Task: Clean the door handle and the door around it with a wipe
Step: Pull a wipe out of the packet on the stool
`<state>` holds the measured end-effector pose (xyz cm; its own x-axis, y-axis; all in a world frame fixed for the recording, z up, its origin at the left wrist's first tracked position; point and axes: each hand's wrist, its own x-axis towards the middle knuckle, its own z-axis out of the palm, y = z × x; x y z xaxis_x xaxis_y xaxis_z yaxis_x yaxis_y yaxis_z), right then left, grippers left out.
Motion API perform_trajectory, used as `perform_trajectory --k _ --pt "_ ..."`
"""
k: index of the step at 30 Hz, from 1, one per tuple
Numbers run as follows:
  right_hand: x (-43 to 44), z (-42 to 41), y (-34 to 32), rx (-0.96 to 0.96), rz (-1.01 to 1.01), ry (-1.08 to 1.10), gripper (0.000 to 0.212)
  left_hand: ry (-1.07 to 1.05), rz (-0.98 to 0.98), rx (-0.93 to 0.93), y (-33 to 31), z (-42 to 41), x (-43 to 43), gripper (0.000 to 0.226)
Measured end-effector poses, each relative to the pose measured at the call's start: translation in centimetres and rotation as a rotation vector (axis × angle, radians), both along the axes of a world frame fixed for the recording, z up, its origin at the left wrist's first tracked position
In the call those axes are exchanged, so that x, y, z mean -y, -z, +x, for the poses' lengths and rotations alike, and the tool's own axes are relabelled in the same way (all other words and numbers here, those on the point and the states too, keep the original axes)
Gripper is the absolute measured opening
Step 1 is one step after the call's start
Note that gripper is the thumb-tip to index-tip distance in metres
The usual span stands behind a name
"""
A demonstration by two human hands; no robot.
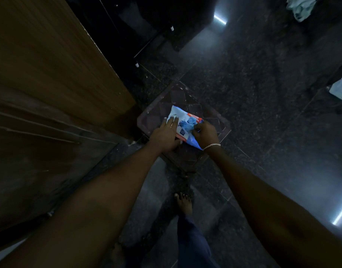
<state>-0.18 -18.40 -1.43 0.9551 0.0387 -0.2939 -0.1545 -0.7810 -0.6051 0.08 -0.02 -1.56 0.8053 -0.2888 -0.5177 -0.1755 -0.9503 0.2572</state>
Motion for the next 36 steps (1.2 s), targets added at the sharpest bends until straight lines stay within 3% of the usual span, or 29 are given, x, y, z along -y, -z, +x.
perform_trajectory --k 9,13,18,24,28,33,36 --pt "0.8 -1.7 -7.1 -0.088 0.22 0.238 0.016 -0.15 -0.106 0.104 -7.7 -2.1 -0.5 0.095" --pt "0.1 -3.3 -11.2 -0.099 0.422 0.277 0.01 -0.303 -0.317 0.109 -12.1 -3.8 -0.9 0.08" --pt "-2.5 -6.1 -17.3 -0.171 0.675 0.16 0.005 -0.632 -0.63 0.093 -17.4 -6.9 -1.8 0.056" --pt "-6.2 -9.0 -22.9 -0.074 0.729 -0.082 0.014 -0.88 -1.031 0.084 -23.1 -11.4 -5.1 0.033" --pt "-9.2 -10.2 -25.6 -0.032 0.78 -0.127 0.024 -1.029 -1.122 0.139 -26.0 -14.6 -8.5 0.027" --pt "-13.9 -10.8 -28.0 -0.004 0.905 -0.128 0.011 -1.131 -1.16 0.237 -29.5 -18.4 -13.4 0.004" --pt "-17.9 -11.7 -29.2 -0.088 1.005 -0.157 0.012 -1.184 -1.243 0.269 -31.8 -20.5 -16.4 0.005"
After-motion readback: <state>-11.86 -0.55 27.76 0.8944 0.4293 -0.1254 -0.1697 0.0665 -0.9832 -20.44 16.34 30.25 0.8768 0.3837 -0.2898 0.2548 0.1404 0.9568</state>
